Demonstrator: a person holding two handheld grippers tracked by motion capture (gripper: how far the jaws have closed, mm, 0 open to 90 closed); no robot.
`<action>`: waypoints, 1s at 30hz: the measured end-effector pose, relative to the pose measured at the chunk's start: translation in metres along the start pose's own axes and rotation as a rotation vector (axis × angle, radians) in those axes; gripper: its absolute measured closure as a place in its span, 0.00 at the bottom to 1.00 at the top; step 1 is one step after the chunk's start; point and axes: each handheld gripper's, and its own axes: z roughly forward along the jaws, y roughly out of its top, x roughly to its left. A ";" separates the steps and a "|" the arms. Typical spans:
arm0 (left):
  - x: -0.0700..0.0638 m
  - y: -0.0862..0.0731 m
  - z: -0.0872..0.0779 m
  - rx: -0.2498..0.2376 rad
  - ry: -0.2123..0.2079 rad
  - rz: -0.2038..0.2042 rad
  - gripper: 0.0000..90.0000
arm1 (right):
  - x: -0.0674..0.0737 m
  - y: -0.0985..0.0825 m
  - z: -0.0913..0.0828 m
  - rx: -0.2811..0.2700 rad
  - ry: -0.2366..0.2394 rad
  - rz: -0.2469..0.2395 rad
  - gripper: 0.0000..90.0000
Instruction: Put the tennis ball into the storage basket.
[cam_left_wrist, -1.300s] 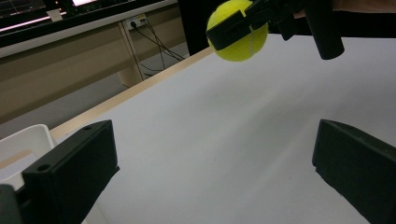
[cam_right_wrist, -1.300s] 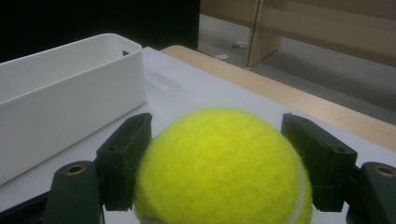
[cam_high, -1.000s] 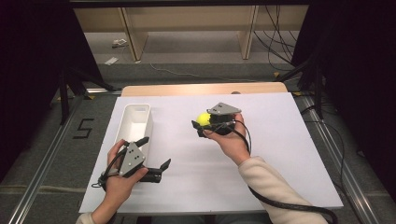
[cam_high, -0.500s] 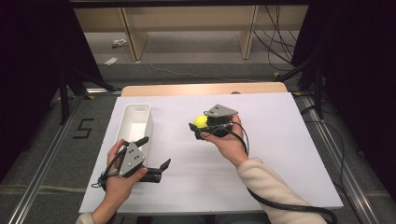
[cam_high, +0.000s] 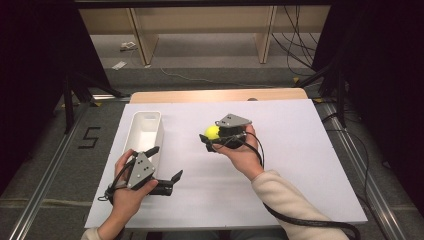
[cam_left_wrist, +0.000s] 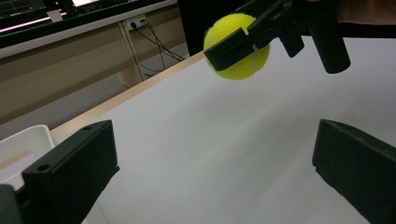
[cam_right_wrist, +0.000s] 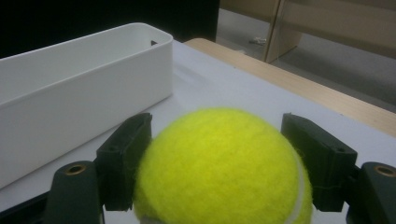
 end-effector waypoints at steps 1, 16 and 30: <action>0.000 0.000 0.000 0.000 0.000 0.000 0.00 | 0.000 0.000 0.000 0.000 0.001 0.000 0.31; 0.000 0.000 0.000 -0.003 -0.002 0.005 0.00 | 0.010 0.003 0.005 0.007 0.028 -0.005 0.31; 0.001 0.000 0.000 -0.003 -0.003 0.004 0.00 | 0.017 0.010 0.008 -0.007 0.044 -0.008 0.31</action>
